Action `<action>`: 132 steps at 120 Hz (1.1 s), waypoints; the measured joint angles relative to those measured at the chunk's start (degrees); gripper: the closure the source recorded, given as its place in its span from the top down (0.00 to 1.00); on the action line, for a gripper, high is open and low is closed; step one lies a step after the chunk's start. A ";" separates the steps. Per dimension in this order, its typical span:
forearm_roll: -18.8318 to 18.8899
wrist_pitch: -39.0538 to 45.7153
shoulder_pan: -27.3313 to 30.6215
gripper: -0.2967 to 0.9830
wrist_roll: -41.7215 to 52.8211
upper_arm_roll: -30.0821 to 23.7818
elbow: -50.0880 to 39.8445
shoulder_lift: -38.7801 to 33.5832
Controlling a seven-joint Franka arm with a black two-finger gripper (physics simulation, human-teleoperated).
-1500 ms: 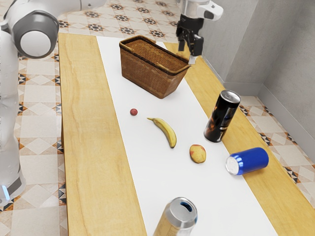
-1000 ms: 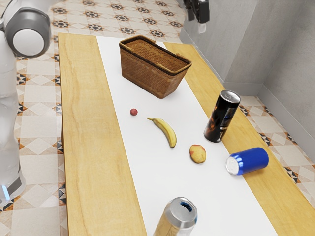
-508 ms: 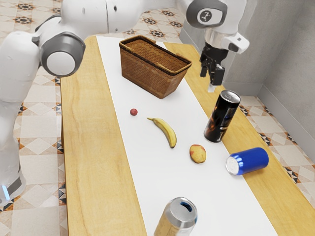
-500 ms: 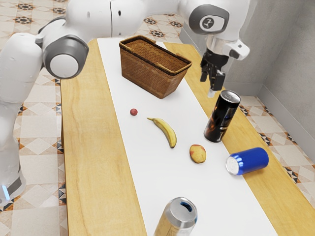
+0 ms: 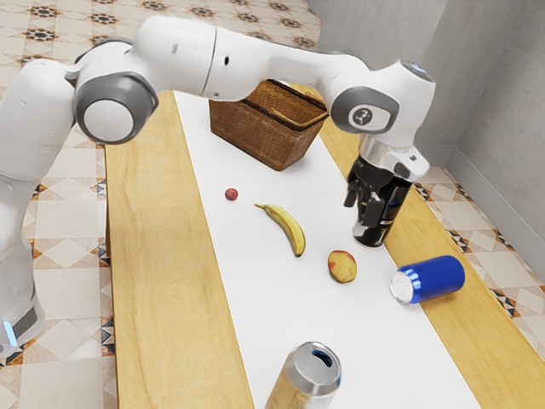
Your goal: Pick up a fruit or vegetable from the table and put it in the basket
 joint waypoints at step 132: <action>-0.46 9.02 -1.30 0.77 0.40 -1.33 -10.78 -0.96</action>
